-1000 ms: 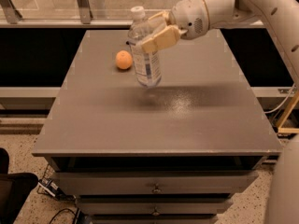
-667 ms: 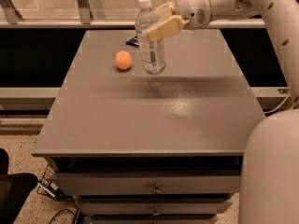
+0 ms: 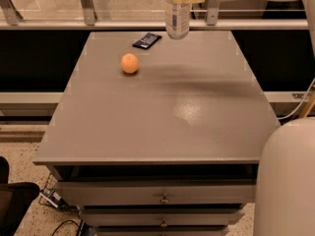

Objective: Move blue plastic bottle near rxbar blueberry

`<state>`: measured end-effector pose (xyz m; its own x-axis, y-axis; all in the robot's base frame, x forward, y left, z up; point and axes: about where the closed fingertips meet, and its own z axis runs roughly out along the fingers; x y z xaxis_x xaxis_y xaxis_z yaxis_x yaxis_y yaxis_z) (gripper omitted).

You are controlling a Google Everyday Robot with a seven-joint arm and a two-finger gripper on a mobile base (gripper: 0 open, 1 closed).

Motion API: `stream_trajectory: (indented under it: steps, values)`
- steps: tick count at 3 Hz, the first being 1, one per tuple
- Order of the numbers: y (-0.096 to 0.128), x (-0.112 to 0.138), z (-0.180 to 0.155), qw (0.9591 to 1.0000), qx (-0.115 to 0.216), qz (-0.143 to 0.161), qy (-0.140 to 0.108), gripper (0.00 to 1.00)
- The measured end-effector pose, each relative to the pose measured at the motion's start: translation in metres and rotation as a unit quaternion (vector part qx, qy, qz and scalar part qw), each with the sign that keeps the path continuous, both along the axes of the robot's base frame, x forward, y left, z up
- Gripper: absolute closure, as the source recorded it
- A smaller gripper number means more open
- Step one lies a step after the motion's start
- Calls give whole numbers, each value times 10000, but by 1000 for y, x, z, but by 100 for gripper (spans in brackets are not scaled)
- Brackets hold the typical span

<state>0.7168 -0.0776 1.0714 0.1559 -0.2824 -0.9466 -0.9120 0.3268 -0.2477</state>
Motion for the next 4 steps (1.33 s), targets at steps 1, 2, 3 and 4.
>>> stream_trajectory:
  steps: [1,2,3,4]
  values:
    - [-11,13,-1,9989,-73,-472,18,100]
    - [-10,13,-1,9989,-72,-472,18,100]
    - [1,29,-14,9984,-47,-566,25,100]
    - [12,59,-34,9972,-12,-747,-32,100]
